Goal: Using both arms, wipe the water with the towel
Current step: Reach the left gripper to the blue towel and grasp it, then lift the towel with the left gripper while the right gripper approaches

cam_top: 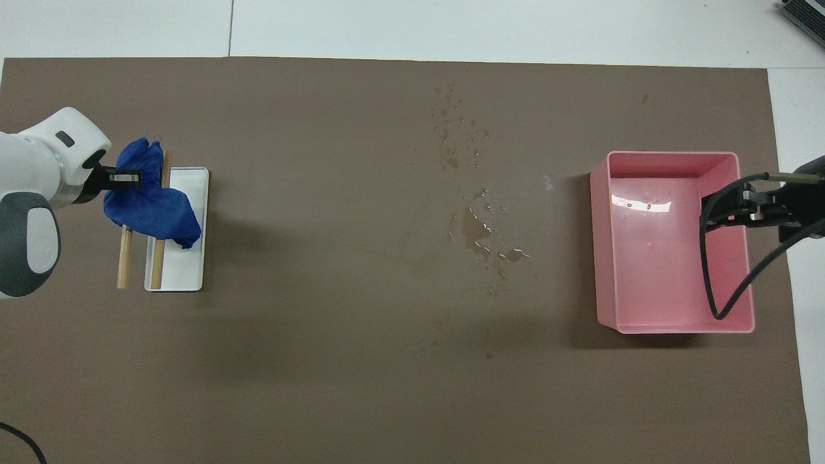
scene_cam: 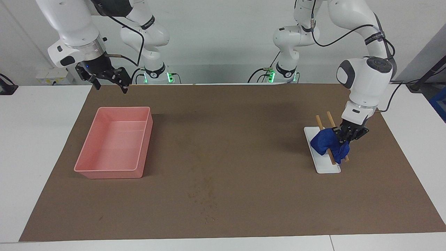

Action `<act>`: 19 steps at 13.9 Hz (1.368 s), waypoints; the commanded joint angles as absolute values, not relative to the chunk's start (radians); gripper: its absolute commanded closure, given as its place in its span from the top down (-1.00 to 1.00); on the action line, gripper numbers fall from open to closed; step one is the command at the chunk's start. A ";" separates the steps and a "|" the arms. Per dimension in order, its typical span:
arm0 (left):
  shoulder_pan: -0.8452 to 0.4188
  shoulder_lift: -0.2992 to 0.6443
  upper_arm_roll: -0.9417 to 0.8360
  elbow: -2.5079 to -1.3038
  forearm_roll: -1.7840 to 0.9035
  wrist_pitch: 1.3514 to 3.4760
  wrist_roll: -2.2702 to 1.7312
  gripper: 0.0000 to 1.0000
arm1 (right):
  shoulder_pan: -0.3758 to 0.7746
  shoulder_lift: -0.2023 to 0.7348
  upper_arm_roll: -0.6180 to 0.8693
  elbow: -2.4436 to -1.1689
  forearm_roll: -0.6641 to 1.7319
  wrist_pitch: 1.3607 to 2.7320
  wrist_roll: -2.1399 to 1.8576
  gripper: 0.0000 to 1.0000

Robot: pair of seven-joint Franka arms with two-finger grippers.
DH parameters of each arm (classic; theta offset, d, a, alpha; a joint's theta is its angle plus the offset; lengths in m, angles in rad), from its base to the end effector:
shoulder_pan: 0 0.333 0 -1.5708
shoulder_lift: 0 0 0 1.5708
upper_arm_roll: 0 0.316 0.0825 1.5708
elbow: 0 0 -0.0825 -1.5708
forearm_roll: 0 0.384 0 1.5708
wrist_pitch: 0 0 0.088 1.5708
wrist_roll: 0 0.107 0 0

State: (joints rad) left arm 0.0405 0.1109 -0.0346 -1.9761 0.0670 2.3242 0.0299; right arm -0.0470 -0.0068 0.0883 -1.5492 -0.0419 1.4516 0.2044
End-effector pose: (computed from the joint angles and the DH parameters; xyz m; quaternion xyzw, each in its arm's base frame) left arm 0.6023 0.0053 0.4369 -0.9922 0.0314 -0.1179 0.0272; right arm 0.5395 0.0176 0.6285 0.9953 -0.0829 -0.0424 0.0266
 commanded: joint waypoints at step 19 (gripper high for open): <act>0.020 0.040 -0.142 -1.684 -0.472 1.695 -1.309 -1.00 | -0.044 -0.041 0.100 -1.591 0.072 1.450 0.210 1.00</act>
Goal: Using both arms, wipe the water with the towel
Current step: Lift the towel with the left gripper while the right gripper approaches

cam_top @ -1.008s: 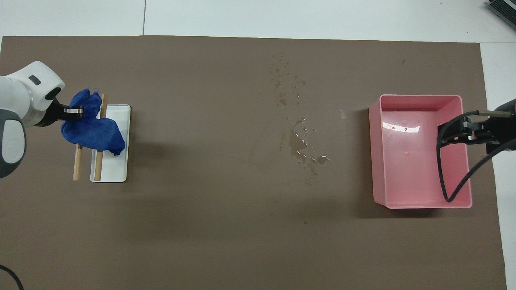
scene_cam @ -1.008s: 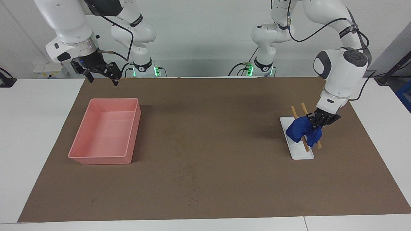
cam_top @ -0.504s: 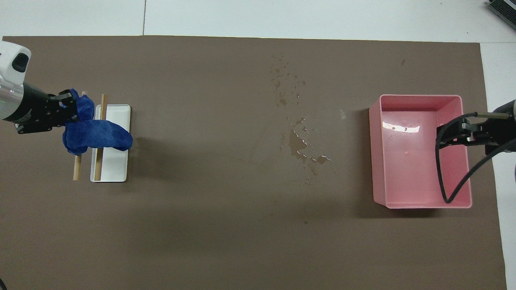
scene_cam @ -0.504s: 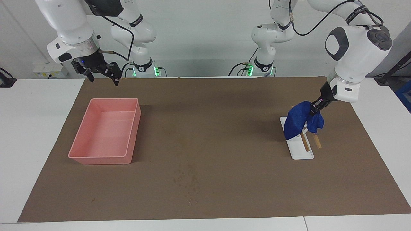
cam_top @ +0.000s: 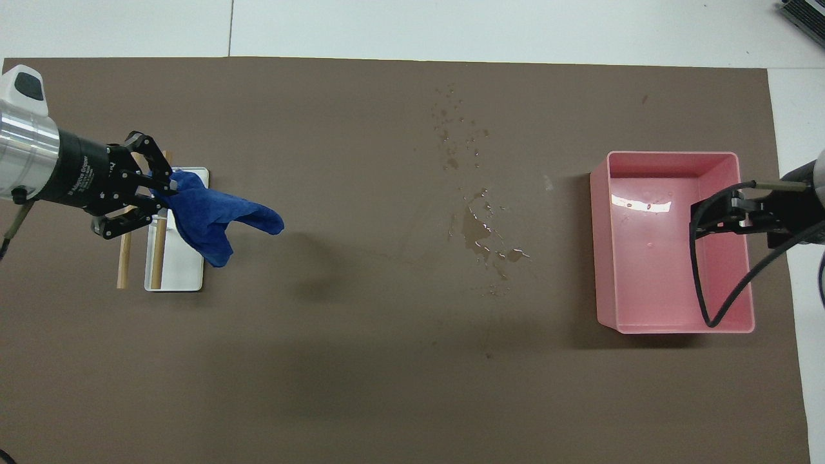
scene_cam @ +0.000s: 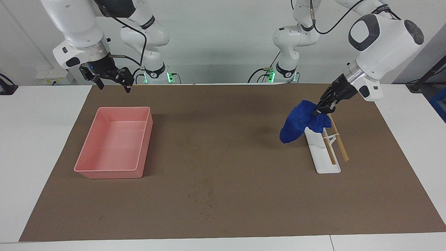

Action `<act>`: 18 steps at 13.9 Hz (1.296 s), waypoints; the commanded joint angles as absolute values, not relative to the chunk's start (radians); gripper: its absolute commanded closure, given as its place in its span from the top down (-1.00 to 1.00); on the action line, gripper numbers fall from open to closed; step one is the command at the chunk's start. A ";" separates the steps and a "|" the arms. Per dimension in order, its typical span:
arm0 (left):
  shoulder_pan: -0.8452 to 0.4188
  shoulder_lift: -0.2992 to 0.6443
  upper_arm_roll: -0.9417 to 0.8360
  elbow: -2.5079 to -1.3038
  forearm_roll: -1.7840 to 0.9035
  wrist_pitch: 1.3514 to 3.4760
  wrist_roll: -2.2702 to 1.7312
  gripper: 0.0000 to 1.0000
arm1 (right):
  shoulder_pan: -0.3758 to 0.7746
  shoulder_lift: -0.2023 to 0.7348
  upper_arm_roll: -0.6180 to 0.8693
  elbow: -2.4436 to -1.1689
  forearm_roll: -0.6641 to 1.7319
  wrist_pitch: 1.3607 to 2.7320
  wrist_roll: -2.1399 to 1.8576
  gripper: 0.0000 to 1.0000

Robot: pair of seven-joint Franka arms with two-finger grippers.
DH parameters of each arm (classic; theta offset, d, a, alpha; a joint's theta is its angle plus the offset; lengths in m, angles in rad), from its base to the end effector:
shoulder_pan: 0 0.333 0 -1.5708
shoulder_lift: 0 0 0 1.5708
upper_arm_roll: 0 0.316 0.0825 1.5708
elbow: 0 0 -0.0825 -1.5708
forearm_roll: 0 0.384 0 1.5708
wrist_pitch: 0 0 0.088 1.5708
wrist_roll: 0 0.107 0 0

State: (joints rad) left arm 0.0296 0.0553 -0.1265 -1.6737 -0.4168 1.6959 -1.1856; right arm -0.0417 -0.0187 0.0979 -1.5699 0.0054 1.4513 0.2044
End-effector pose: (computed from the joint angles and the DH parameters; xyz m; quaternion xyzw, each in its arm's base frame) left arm 0.5714 -0.0925 0.5636 0.8211 0.5312 -0.1374 0.1573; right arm 0.5349 0.0313 0.6252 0.9960 -0.0738 -0.0498 0.0047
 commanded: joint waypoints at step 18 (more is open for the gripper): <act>-0.274 0.018 -0.195 -1.724 -0.675 2.141 -2.091 -1.00 | 0.198 -0.032 0.114 -1.615 0.415 1.816 1.288 0.99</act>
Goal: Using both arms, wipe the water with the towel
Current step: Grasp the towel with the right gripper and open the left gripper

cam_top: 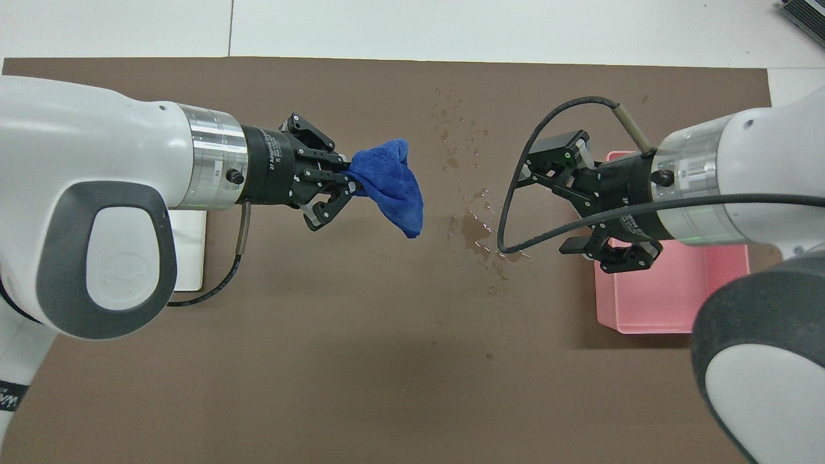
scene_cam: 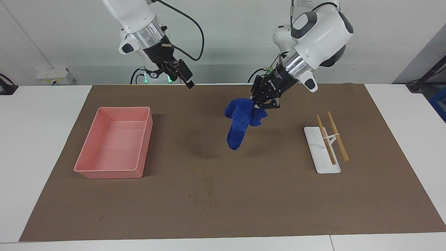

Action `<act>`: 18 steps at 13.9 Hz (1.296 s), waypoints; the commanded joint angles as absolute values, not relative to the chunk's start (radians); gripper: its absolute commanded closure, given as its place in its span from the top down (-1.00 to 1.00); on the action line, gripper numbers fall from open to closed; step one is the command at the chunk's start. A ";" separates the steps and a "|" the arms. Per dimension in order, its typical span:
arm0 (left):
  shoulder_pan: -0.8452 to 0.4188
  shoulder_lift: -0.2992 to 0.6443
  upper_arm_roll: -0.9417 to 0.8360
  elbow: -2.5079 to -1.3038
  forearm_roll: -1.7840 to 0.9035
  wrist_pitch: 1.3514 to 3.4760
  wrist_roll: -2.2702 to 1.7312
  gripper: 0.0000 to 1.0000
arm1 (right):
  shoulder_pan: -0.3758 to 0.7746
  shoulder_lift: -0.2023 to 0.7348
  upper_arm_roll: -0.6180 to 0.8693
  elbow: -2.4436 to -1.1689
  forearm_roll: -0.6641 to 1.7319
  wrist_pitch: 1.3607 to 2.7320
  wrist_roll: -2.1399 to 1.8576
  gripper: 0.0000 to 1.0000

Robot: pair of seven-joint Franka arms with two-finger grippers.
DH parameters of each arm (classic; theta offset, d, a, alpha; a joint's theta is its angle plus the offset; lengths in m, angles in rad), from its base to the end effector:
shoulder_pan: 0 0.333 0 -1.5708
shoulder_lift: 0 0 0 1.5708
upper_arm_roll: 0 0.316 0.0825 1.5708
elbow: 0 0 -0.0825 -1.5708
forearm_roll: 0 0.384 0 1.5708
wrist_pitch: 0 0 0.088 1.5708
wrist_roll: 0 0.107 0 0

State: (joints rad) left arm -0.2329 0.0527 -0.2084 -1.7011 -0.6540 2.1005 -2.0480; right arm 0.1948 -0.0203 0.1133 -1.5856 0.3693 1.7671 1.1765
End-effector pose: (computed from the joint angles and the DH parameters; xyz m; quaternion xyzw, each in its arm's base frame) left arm 0.5425 -0.2851 0.5954 0.5652 0.7485 -0.2377 0.2528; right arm 0.5307 0.2029 0.6538 -0.8801 0.4273 0.0499 0.2008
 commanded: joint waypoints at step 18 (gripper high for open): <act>-0.345 -0.097 -0.196 -1.749 -0.673 2.077 -2.095 -1.00 | 0.356 0.003 0.113 -1.724 0.495 2.207 1.618 0.91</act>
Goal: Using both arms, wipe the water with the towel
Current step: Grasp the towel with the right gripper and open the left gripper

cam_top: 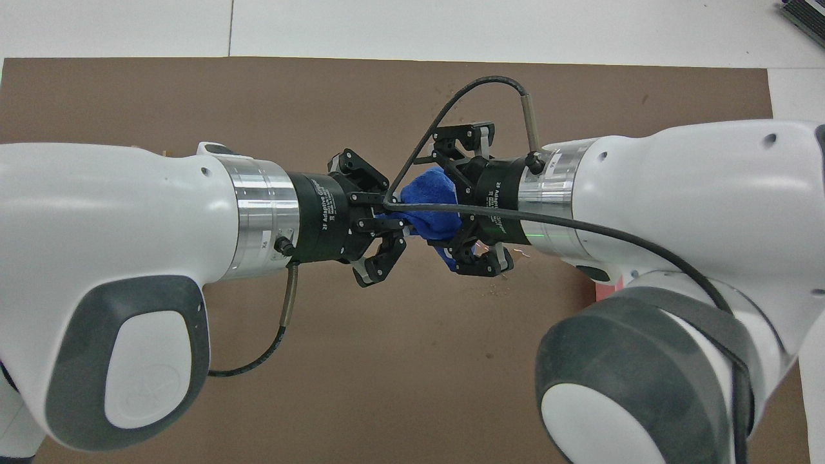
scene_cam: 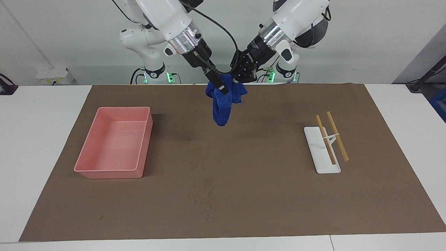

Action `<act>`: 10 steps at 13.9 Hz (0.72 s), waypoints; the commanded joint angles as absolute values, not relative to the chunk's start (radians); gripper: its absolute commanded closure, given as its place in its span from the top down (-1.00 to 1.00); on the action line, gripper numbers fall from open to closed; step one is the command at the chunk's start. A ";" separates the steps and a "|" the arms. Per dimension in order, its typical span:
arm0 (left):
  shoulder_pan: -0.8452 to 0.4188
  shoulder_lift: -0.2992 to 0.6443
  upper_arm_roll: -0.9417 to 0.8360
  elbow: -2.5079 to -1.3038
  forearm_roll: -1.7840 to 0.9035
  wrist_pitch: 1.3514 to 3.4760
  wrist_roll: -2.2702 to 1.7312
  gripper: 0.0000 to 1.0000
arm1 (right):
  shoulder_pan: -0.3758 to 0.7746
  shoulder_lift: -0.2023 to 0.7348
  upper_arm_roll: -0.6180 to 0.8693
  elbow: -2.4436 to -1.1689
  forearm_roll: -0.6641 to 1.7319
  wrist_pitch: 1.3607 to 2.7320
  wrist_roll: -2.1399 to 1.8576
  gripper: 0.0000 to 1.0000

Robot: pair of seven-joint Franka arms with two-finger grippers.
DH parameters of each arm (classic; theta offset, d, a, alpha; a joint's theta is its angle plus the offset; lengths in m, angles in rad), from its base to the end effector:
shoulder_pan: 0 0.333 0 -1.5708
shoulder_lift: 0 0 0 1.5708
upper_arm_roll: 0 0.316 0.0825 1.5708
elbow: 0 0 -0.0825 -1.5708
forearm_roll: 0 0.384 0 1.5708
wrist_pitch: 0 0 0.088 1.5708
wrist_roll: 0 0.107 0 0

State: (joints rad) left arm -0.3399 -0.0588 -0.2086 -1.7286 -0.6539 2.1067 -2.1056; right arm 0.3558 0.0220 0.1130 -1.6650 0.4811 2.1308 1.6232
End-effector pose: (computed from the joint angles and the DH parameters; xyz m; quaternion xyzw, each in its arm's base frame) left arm 0.4785 -0.3302 0.6463 0.5898 0.7213 -0.2410 0.2715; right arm 0.5321 0.2914 0.6308 -0.7504 0.5833 0.0884 0.2982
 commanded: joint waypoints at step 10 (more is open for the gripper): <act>-0.351 -0.098 -0.193 -1.752 -0.672 2.114 -2.089 -1.00 | 0.351 -0.002 0.112 -1.729 0.494 2.169 1.611 -1.00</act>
State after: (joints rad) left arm -0.3397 -0.0701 -0.2021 -1.7287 -0.6539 2.1060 -2.1013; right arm 0.3601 0.0171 0.1130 -1.7050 0.4811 2.1804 1.6232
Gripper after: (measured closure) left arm 0.868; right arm 0.700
